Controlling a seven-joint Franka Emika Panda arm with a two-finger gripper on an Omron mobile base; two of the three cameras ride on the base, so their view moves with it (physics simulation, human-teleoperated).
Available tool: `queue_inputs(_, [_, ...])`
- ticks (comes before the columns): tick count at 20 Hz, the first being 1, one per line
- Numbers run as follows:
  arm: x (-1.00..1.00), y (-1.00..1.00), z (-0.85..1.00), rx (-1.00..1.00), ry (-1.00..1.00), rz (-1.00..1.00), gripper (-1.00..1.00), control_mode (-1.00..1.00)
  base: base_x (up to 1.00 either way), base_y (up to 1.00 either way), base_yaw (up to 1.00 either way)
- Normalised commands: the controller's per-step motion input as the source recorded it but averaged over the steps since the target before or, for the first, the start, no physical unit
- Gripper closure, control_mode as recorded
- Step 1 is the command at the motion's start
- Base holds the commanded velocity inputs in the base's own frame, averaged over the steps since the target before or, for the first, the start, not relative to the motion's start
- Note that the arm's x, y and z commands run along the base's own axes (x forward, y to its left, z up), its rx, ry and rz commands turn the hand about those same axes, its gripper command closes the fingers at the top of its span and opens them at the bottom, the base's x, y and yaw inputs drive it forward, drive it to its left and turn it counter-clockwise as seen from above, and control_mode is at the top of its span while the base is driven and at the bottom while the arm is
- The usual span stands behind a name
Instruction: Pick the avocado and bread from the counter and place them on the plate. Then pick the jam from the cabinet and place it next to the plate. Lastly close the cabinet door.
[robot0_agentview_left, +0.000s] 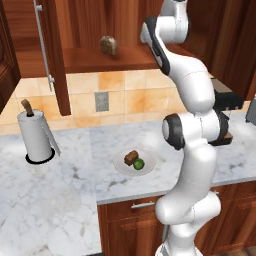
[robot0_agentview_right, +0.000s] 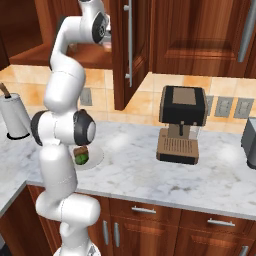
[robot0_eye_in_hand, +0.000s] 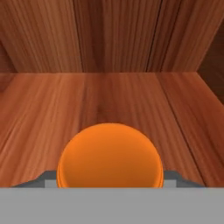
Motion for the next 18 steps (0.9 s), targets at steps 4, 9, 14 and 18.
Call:
queue_inputs(4, [-1.00,0.29,-0.08,0.00,0.00,0.00,1.00,-1.00,0.00,0.00,0.00])
queue_inputs(9, [-1.00,0.43,-0.07,-0.02,0.00,0.00,1.00,-1.00,0.00,0.00,0.00])
queue_inputs(14, [-1.00,0.19,-0.01,0.00,0.00,0.00,1.00,-1.00,0.00,0.00,0.00])
queue_inputs(18, [-1.00,0.01,-0.07,0.00,0.00,0.00,1.00,-1.00,0.00,0.00,0.00])
